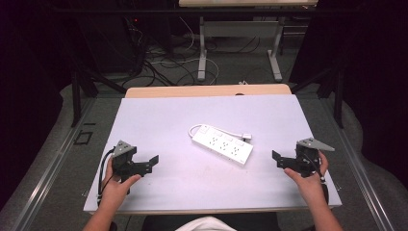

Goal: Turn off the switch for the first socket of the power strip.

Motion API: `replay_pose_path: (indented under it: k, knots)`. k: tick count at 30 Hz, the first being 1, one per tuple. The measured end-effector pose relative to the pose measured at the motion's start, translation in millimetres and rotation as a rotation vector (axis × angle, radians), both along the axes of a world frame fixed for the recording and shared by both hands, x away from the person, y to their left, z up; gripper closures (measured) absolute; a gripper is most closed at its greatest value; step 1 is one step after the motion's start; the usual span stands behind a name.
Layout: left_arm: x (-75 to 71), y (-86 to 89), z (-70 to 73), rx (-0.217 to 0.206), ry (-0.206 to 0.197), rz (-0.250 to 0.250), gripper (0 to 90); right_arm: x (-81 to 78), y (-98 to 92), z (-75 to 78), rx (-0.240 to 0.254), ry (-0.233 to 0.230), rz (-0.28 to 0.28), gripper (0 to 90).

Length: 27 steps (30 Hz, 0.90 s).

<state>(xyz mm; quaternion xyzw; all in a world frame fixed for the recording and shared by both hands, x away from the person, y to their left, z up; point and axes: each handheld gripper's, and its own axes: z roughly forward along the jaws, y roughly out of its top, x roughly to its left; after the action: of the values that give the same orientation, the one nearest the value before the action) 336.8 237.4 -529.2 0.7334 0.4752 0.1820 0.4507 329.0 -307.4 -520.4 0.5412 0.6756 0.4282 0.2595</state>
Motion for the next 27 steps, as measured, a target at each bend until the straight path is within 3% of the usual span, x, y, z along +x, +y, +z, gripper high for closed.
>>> replay_pose_path:
  k: [5,15,23,27]
  knots:
    - [-0.6,-0.8,0.2,0.012,0.005,-0.001,0.6,2.5,1.9,-3.8,-0.023,-0.003,0.003,0.0]
    - [-2.6,-1.1,-1.9,0.015,0.01,-0.002,1.3,3.3,5.0,-2.9,0.008,0.017,0.028,0.0]
    - [-4.1,-2.9,-2.5,0.024,0.018,-0.01,2.5,1.6,12.9,4.8,-0.025,0.005,0.05,0.6]
    - [-4.1,-4.1,-3.0,0.021,0.019,-0.011,3.2,-0.1,18.7,9.0,-0.068,0.027,0.054,4.6]
